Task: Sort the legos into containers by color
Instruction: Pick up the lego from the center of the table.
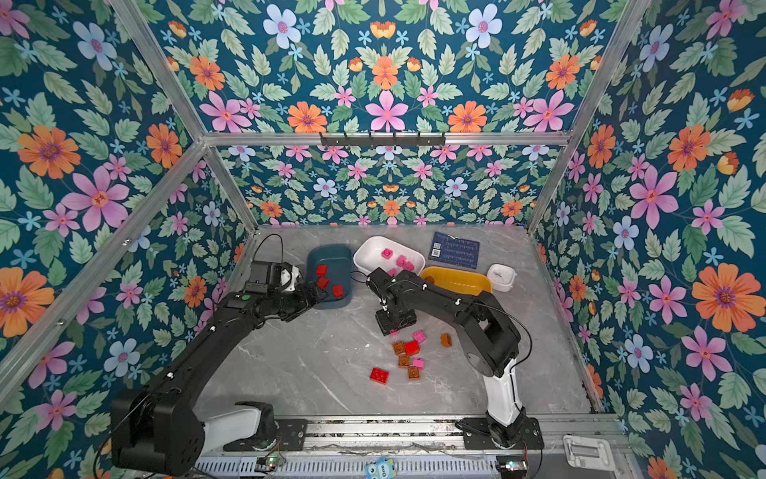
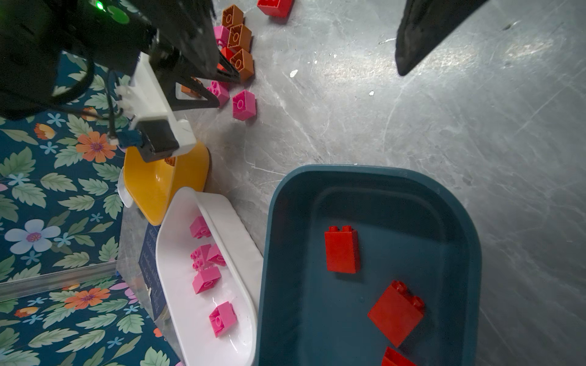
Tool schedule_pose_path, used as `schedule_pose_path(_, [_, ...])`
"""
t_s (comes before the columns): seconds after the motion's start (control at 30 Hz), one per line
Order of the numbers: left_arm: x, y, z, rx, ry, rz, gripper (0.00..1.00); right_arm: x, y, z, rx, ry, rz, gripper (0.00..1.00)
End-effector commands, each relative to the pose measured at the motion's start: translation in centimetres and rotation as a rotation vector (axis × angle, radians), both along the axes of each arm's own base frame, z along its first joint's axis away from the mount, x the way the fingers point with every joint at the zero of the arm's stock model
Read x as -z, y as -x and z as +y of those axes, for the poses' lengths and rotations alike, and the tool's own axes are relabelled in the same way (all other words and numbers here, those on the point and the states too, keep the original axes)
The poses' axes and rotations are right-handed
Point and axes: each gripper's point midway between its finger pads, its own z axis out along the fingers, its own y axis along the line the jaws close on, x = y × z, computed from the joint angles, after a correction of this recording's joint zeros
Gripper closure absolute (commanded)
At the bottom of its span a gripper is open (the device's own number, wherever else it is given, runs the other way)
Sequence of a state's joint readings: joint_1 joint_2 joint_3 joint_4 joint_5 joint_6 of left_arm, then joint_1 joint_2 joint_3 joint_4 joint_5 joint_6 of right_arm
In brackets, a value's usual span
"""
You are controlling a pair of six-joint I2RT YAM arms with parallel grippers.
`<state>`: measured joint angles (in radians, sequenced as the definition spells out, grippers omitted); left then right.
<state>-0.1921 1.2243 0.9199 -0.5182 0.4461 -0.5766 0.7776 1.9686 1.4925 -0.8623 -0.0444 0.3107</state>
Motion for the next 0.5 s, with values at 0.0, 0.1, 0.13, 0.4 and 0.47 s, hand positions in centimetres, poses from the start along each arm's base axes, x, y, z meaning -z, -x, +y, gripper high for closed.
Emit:
schedule_pose_path(0.0, [-0.1,0.1,0.0,0.006,0.001,-0.009,0.12,0.6,-0.4,0.6,0.008,0.002,-0.012,0.41])
schedule_pose_path(0.1, [-0.2,0.1,-0.1,0.007,0.006,-0.011,0.12,1.7,-0.3,0.3,0.007,0.035,0.002,0.44])
schedule_pose_path(0.13, [-0.2,0.1,-0.1,0.007,0.009,-0.012,0.12,1.9,-0.4,0.3,0.005,0.039,-0.001,0.45])
schedule_pose_path(0.4, [-0.4,0.0,-0.2,0.011,0.012,-0.016,0.12,1.9,-1.2,0.0,-0.009,0.077,-0.026,0.71])
schedule_pose_path(0.47, [-0.5,0.0,-0.2,0.012,0.013,-0.018,0.12,0.7,-1.7,-0.1,-0.011,0.070,-0.042,0.74])
